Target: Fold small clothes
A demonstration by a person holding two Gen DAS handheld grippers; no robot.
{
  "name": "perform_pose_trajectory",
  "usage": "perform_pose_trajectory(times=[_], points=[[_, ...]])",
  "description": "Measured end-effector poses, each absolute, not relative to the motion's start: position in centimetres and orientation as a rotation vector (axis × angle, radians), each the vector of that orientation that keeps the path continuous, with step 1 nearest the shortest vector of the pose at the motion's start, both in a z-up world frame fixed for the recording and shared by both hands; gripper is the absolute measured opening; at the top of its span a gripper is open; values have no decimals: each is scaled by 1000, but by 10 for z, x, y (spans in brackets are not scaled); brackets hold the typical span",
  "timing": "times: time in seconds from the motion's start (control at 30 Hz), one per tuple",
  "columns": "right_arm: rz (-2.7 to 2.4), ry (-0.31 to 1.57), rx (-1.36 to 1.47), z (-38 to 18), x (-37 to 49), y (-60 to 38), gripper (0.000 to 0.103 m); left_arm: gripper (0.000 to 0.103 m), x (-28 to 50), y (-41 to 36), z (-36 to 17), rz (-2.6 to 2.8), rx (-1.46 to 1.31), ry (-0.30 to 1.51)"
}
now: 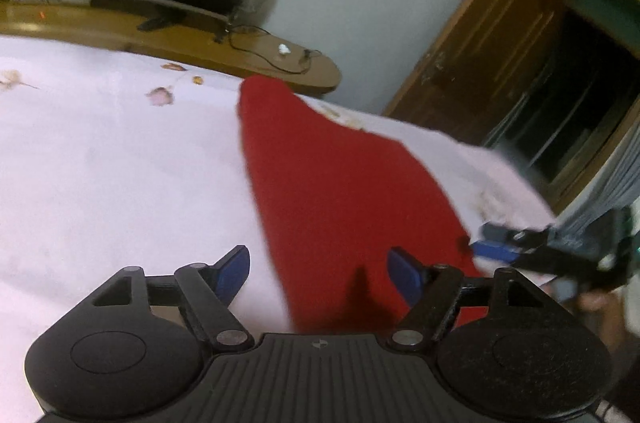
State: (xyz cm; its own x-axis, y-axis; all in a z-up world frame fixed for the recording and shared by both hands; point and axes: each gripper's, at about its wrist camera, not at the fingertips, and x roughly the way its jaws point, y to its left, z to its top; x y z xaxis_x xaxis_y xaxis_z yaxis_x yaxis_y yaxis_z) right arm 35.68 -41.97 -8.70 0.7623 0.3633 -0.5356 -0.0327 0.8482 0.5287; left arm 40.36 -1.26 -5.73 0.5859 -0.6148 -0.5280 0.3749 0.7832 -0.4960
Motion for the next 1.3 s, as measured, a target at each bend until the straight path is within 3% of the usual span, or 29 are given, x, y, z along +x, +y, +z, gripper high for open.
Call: perform_pose_trajectory(times=[0.33,0.53,0.63,0.7,0.77,0.83,1.07,1.3], points=[[317,817,668,-124,418,-442,69,74,466,-40,-97,-686,-444,929],[413,842,679,-132,436,-437,56,74,481,-45,-106,-709,-507,915],[441,844,676,-135,443,-428,54,73,485,-54,-106,-710,-491,906],[446,838,669,-134,443,-425,53,67,487,-61,-105,-698,-463,897],[450,833,662,-132,441,-425,51,53,485,-61,-106,-687,-455,890],[451,827,648,-132,439,-424,48,49,482,-58,-108,-686,-466,882],[429,771,587,-122,430,-419,39,40,474,-59,-91,-666,-400,838],[418,721,542,-98,411,-411,36,37,459,-54,-63,-682,-373,795]])
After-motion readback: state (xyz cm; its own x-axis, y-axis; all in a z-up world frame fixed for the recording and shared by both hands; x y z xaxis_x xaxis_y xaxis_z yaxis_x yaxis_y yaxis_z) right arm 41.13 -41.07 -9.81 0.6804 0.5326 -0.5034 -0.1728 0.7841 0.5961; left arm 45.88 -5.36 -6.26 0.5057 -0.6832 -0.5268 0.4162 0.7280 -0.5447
